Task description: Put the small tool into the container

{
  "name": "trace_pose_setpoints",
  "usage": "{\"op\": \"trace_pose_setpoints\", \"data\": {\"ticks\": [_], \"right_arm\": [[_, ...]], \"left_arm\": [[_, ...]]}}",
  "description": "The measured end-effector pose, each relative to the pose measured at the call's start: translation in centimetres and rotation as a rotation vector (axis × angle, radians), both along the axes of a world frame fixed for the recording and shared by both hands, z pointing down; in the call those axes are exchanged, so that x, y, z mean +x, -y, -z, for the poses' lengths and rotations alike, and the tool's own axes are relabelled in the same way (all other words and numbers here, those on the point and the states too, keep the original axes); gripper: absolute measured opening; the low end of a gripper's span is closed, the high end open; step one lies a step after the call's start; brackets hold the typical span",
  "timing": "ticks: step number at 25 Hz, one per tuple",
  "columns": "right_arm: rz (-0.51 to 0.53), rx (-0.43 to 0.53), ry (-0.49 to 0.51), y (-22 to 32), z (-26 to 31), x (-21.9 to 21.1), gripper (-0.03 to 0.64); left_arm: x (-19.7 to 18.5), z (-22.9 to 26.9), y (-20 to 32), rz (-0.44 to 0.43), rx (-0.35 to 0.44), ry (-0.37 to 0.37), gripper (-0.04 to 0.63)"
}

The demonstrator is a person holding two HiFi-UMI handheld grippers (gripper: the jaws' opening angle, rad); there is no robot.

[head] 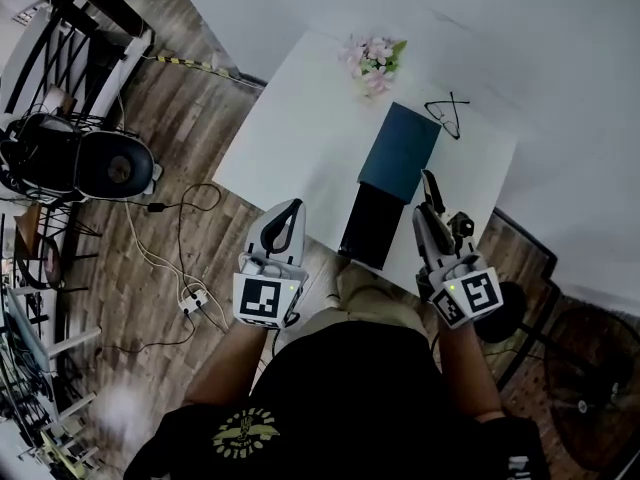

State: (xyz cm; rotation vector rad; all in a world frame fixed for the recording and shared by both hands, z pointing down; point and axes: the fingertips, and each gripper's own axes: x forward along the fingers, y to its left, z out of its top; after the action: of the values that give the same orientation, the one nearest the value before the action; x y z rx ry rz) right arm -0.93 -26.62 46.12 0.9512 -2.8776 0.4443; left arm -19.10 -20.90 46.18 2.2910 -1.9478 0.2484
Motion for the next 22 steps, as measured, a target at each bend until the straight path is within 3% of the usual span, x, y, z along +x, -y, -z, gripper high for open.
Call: {"op": "trace_pose_setpoints", "data": {"ticks": [10,22], "right_arm": [[-0.064,-0.042,0.037,4.5,-1.1,0.8,0.041],[-0.302,-0.065,0.060,3.0,-0.2,0.0,0.041]], "left_arm": [[0.7,0.6,6.0,-0.060,-0.013,0.016,0.006],[0.0,1.5,8.7,-0.324,0.000,0.001,0.006]]}}
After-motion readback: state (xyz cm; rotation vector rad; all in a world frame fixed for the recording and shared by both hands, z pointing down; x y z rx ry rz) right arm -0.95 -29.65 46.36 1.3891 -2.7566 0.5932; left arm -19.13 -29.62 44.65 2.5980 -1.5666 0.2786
